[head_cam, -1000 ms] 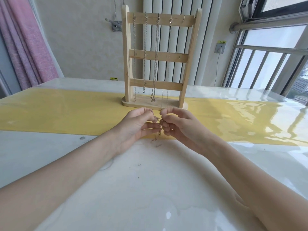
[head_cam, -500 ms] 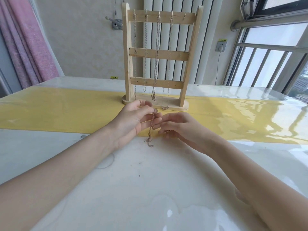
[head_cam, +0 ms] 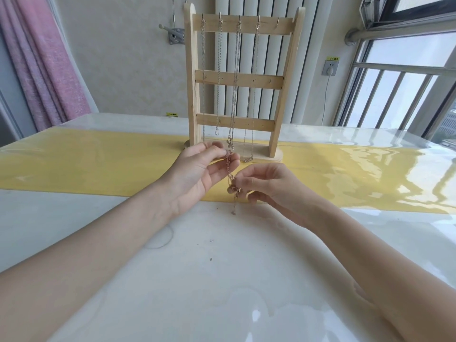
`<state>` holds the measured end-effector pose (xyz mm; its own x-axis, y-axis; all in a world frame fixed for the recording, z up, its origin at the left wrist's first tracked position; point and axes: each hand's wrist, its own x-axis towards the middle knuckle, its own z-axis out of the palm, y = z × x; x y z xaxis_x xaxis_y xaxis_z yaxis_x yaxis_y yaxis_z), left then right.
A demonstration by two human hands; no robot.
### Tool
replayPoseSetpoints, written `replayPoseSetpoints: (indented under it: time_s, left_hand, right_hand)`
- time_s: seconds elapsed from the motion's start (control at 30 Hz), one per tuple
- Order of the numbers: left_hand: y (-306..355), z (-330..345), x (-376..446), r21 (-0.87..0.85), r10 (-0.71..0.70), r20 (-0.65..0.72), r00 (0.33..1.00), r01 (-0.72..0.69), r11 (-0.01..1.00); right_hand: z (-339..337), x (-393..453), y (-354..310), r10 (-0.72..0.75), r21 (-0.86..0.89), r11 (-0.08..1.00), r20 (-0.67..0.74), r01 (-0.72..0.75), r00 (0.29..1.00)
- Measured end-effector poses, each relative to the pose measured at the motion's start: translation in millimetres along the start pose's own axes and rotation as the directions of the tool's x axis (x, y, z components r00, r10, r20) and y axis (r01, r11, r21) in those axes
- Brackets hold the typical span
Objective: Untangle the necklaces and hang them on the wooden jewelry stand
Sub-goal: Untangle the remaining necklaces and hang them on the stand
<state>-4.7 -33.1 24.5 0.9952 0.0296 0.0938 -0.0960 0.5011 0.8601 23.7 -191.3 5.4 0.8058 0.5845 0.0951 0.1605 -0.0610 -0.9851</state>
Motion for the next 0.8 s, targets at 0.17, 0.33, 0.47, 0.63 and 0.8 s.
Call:
replayPoseSetpoints:
  time_s: [0.17, 0.33, 0.47, 0.63, 0.8]
  left_hand:
    - [0, -5, 1, 0.079, 0.029, -0.040, 0.999, -0.026, 0.997]
    - [-2, -5, 0, 0.133, 0.012, -0.065, 0.998, -0.003, 0.991]
    - [-6, -4, -1, 0.229, -0.031, -0.067, 0.997, 0.045, 0.972]
    - [-8, -4, -1, 0.269, -0.110, -0.065, 0.992, 0.123, 0.955]
    - [-11, -4, -3, 0.445, -0.178, 0.016, 0.984, 0.152, 0.882]
  right_hand:
    - [-5, 1, -2, -0.022, 0.013, 1.000, -0.117, 0.023, 0.993]
    - [-5, 2, -3, -0.005, 0.109, 0.994, -0.138, 0.020, 0.990]
    - [-6, 0, -6, 0.009, 0.206, 0.978, -0.158, 0.024, 0.987]
    - [-7, -1, -10, 0.034, 0.261, 0.965, -0.149, 0.006, 0.988]
    - [-11, -2, -9, 0.021, 0.215, 0.977, -0.152, 0.012, 0.988]
